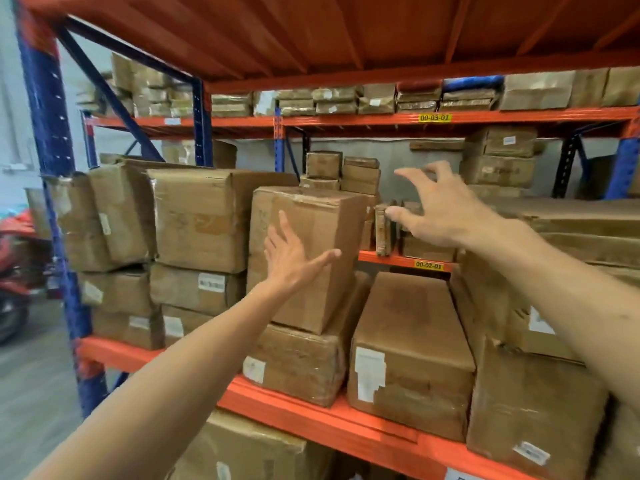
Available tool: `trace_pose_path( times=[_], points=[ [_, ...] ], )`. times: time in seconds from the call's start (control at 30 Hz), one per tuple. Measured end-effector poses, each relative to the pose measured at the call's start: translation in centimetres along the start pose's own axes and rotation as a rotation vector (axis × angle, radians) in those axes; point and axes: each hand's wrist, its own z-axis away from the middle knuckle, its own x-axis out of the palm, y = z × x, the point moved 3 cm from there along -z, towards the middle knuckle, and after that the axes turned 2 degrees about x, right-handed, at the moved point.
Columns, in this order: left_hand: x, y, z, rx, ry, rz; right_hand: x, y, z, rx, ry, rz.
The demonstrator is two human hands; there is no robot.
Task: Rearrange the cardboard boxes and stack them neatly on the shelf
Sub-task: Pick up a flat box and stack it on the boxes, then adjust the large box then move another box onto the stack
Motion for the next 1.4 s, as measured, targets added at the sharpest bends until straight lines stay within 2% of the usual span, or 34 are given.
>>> trace_pose_path(
  times=[0.13,0.27,0.43,0.53,0.7,0.87,1.03,1.2,1.3,1.4],
  points=[
    [-2.3,-5.0,-2.0,-0.077,-0.07,0.02,5.2,-5.1,-3.7,-0.039,-0.15,-0.014],
    [-2.7,-8.0,-3.7,-0.067,-0.158,0.037,9.1,-8.9,-7.1,-0.082,-0.201,0.042],
    [-2.2,-8.8,-6.2,-0.012,-0.135,0.103,12.3,-9.7,-9.0,-0.105,-0.273,0.177],
    [-1.4,-8.6,-7.4,0.02,-0.071,0.131,12.3,-8.6,-9.3,-0.077,-0.2,0.227],
    [-0.1,-7.6,-7.8,0.18,-0.019,0.009,11.0,-7.1,-8.7,-0.028,-0.165,0.252],
    [1.0,-4.5,-7.4,0.371,-0.019,-0.088,9.0,-7.0,-8.5,-0.033,-0.271,0.357],
    [1.7,-4.2,-7.5,0.587,-0.18,-0.064,8.1,-5.3,-8.3,-0.004,-0.231,0.313],
    [2.1,-9.3,-7.5,0.295,-0.403,0.088,7.0,-1.1,-6.5,0.046,-0.231,0.219],
    [2.5,-8.4,-8.2,0.312,-0.467,0.019,7.2,0.7,-5.8,0.058,-0.218,0.241],
    [3.1,-7.6,-8.7,0.238,-0.476,0.03,7.7,2.3,-4.5,0.109,-0.211,0.23]
  ],
)
